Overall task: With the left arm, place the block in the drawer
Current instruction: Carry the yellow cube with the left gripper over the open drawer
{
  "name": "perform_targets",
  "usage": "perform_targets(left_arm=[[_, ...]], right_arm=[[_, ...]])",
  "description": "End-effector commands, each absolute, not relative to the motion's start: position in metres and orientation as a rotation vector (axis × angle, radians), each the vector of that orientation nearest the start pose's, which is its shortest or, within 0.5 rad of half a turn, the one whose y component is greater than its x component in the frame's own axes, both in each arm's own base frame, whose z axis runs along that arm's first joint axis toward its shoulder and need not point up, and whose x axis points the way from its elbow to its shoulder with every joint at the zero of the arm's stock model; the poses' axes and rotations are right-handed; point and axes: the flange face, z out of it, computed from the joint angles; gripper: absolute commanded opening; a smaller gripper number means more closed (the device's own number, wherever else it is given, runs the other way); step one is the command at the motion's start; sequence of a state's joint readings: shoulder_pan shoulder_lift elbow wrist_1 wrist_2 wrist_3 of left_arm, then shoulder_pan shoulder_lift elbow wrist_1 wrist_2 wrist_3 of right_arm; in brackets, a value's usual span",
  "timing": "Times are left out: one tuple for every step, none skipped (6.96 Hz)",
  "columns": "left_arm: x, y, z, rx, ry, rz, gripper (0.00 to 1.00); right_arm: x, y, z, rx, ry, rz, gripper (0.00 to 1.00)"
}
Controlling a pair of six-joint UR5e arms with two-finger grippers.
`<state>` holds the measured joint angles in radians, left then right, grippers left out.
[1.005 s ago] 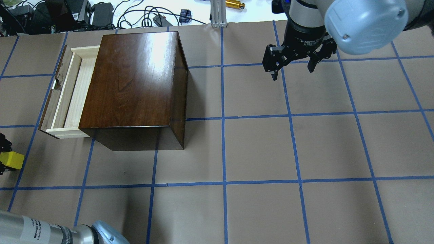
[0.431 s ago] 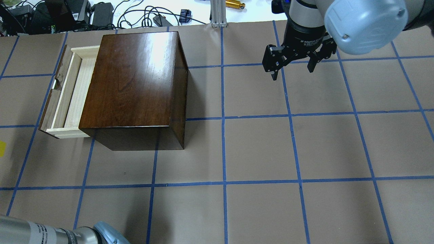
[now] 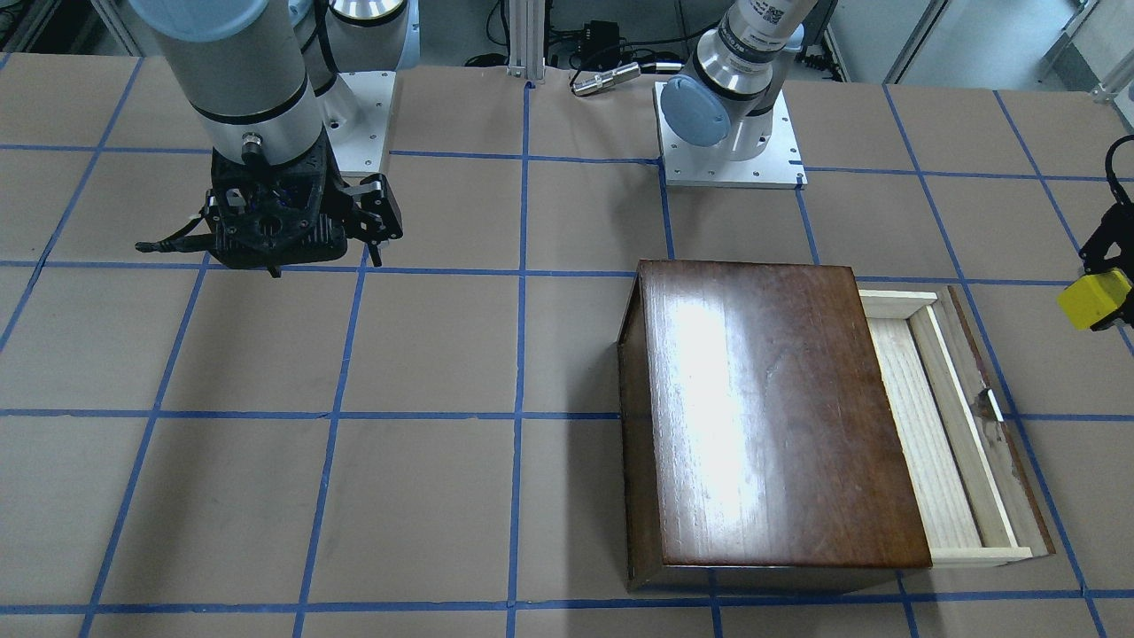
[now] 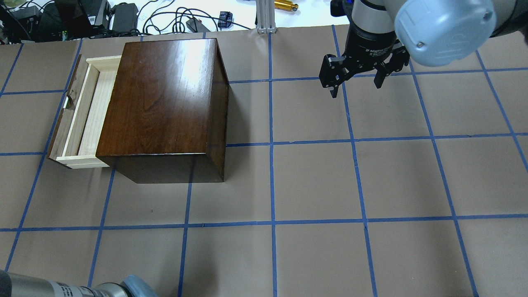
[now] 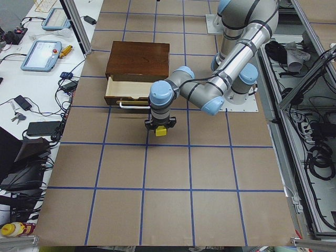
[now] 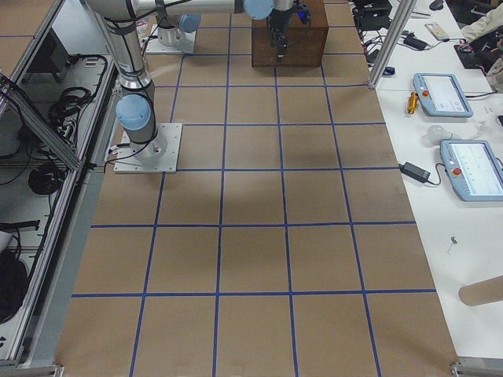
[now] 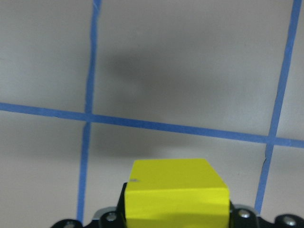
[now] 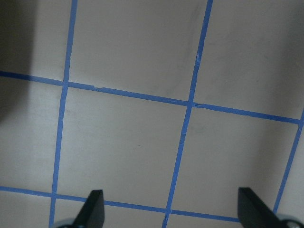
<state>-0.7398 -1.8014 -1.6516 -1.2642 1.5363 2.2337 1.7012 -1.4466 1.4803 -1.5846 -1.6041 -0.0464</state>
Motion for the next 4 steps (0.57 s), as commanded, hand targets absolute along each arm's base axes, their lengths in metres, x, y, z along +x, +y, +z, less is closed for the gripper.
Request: perform_targets(left_arm=[[0.253,-0.528,0.391,2.017,2.373,-0.097,0.0],[0.222,-0.551,0.403,1.959,2.397,-0.107,0.0],[0.196,-0.566,0.409,1.957,2.41,-0.108,0.0],[0.17,-0.575,0.408,1.917,2.456,-0.111,0.0]], right_arm=[[0.2,-0.521,0.469,-0.283,3.162,0.03,1.0],[0.2,-0.521,0.469,-0.28,3.162,0.029,1.0],[0.199,-0.521,0.469,-0.283,3.163,0.029,1.0],[0.199,-0.521,0.469,-0.283,3.163,0.029,1.0]])
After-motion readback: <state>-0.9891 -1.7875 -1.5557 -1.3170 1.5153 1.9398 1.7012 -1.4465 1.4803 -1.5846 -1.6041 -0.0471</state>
